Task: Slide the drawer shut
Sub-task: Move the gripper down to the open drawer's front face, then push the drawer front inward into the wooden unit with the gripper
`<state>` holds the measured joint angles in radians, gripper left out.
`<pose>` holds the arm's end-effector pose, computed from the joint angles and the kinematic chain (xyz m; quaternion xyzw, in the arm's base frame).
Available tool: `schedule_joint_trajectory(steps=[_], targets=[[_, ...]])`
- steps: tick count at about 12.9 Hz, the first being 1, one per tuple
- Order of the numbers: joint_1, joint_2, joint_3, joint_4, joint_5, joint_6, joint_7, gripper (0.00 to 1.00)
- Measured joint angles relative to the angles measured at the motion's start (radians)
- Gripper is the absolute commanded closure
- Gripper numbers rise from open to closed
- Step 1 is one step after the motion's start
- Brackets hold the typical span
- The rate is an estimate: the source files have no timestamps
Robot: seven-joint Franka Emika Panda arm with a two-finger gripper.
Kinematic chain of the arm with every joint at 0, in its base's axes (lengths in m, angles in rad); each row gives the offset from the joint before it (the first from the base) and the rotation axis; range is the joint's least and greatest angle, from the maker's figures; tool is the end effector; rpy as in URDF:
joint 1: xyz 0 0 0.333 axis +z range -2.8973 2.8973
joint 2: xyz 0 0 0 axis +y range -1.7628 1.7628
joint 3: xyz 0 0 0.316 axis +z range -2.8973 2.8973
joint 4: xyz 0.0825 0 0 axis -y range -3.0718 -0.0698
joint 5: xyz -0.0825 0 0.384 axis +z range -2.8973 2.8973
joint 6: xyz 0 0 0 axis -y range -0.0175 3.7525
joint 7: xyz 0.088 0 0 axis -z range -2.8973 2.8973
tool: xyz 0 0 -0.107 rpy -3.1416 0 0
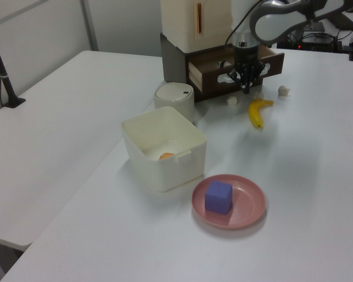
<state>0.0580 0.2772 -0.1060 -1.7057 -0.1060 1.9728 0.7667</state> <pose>0.6368 -0.0320 0.4297 0.9252 -0.3743 0.0180 0.0607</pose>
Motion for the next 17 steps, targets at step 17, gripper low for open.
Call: schedule_joint_trajectory(steps=[17], targets=[[-0.108,0.075,-0.055,0.066,-0.174,0.24,0.002,0.99]])
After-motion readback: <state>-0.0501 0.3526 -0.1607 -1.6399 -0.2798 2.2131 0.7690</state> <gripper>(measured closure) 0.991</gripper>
